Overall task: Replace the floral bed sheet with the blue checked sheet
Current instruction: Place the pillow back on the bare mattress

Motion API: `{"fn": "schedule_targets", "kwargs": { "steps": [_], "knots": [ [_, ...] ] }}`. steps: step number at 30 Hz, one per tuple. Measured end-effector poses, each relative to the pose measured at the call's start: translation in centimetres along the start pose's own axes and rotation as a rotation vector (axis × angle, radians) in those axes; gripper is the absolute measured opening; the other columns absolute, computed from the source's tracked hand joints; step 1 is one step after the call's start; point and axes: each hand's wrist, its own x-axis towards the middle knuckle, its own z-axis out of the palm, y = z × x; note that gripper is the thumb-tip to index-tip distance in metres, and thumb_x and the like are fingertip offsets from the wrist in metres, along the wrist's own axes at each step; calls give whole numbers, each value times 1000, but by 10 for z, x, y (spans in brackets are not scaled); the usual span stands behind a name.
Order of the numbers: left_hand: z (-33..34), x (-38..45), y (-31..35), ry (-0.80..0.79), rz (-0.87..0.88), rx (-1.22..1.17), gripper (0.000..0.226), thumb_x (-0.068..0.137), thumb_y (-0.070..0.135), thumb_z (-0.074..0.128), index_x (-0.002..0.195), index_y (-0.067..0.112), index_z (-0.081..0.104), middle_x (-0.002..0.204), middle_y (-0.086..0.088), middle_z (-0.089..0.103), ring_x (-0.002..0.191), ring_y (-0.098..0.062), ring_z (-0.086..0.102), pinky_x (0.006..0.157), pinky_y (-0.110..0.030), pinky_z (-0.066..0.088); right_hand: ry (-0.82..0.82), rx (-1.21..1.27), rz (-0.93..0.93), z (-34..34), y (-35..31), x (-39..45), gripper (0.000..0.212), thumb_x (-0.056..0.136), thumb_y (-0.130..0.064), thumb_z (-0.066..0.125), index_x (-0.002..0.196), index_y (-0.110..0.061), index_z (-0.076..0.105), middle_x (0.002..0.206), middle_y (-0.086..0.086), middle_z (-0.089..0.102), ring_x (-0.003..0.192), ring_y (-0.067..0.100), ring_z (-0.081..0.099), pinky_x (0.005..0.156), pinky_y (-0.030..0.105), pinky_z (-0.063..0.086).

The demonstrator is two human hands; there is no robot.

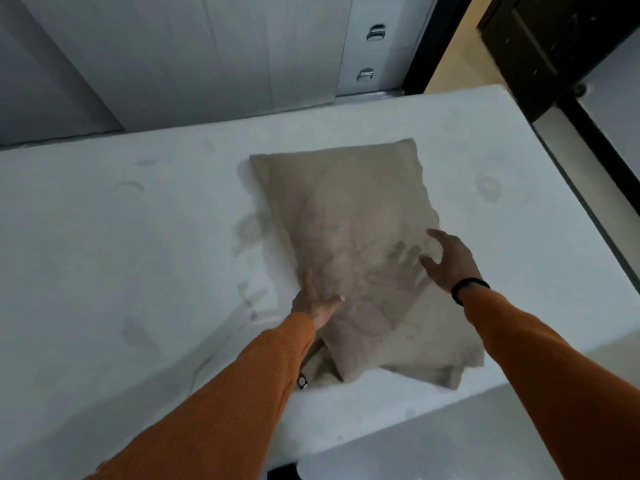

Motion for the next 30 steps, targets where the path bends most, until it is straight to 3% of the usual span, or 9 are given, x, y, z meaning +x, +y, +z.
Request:
{"fn": "schedule_targets", "kwargs": {
  "steps": [3, 6, 10, 12, 15, 17, 24, 27, 30],
  "knots": [
    [-7, -15, -16, -10, 80, 62, 78, 89, 49, 71, 155, 33, 32, 136, -4, 62, 126, -25, 58, 109, -33, 44, -43, -1, -179, 35, -31, -24, 53, 93, -22, 68, 144, -19, 53, 142, 10, 54, 128, 29, 52, 108, 34, 39],
    [-30, -31, -36, 58, 112, 73, 55, 92, 44, 68, 142, 32, 47, 120, -3, 70, 115, -22, 62, 98, -25, 45, -122, 49, -216, 74, -67, -51, 47, 92, -19, 68, 138, -20, 58, 135, 7, 58, 120, 27, 55, 103, 29, 40],
    [-68, -55, -89, 173, 11, -64, 46, 91, 45, 65, 133, 32, 53, 102, 6, 70, 111, -29, 63, 101, -42, 52, -161, 87, -354, 133, -115, -99, 36, 89, -11, 63, 125, -6, 66, 129, 16, 63, 120, 36, 58, 104, 30, 37],
    [-87, -74, -120, 247, -9, -111, 45, 92, 45, 65, 134, 31, 54, 106, 4, 67, 108, -25, 63, 99, -40, 53, -213, 125, -414, 159, -142, -128, 31, 91, -10, 63, 122, -7, 67, 128, 13, 64, 118, 31, 59, 104, 26, 38],
    [-114, -107, -175, 390, -33, -152, 45, 94, 44, 65, 135, 29, 55, 123, -3, 62, 114, -21, 59, 100, -35, 48, -293, 139, -489, 200, -178, -176, 29, 93, -14, 64, 122, -17, 66, 128, 2, 61, 118, 25, 59, 104, 41, 47],
    [-132, -135, -218, 472, -58, -200, 45, 94, 43, 65, 135, 28, 55, 127, -5, 59, 116, -21, 57, 99, -32, 46, -353, 140, -536, 229, -201, -214, 28, 94, -15, 64, 122, -20, 67, 128, -2, 60, 118, 24, 59, 103, 44, 49],
    [-175, -272, -405, 666, -169, -494, 48, 91, 47, 68, 134, 29, 57, 119, 0, 60, 108, -18, 59, 91, -27, 46, -602, 83, -651, 331, -272, -388, 26, 96, -17, 63, 122, -20, 66, 128, -2, 61, 104, 13, 61, 89, 24, 47],
    [-175, -344, -501, 782, -235, -628, 44, 90, 40, 71, 130, 24, 60, 114, -3, 65, 108, -20, 63, 96, -30, 48, -684, 3, -737, 375, -297, -477, 25, 95, -19, 64, 120, -19, 67, 124, 0, 65, 99, 14, 63, 92, 29, 50],
    [-180, -416, -591, 885, -350, -765, 42, 92, 33, 71, 129, 18, 60, 116, -6, 67, 112, -23, 63, 93, -24, 43, -783, -71, -758, 414, -317, -566, 24, 93, -19, 65, 117, -20, 69, 119, 2, 68, 100, 18, 66, 96, 32, 52]
  ]
}}
